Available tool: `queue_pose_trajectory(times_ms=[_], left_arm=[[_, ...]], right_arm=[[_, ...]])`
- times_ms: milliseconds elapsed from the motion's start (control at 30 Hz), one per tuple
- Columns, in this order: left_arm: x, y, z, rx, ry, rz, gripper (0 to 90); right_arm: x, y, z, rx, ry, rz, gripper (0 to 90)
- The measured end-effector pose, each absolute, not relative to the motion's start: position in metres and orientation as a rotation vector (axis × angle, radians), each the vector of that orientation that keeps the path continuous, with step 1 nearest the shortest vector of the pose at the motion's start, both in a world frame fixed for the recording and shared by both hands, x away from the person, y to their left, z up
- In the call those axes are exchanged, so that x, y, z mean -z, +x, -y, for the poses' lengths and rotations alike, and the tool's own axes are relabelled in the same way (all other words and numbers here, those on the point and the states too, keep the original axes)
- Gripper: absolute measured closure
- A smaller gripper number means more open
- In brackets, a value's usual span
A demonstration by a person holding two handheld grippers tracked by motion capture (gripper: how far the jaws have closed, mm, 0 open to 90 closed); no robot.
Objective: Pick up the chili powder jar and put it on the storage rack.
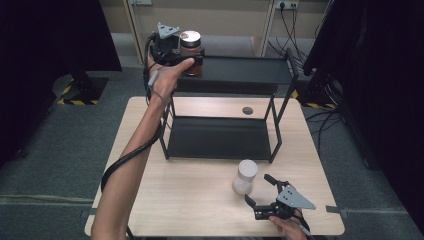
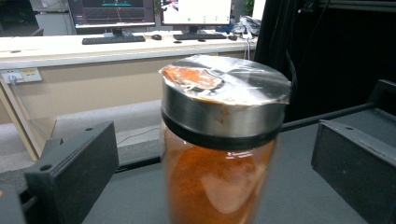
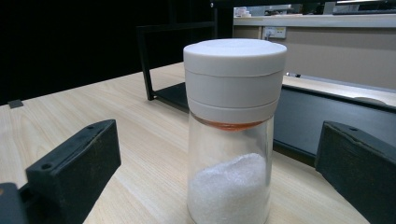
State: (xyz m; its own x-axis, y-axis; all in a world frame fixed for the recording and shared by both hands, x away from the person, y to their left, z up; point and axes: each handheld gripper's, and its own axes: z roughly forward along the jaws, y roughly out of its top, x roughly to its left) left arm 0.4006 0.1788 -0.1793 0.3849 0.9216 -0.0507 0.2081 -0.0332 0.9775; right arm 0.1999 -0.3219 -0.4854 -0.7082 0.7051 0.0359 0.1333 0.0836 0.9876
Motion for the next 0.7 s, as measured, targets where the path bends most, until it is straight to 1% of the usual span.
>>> queue_pose_trajectory(times_ms=[700], left_arm=[[0.201,0.373,-0.191,-0.755,1.496,-0.98,0.4]], right_arm=[[0.485,0.2,0.322,-1.661,0.827,-1.911,0.4]])
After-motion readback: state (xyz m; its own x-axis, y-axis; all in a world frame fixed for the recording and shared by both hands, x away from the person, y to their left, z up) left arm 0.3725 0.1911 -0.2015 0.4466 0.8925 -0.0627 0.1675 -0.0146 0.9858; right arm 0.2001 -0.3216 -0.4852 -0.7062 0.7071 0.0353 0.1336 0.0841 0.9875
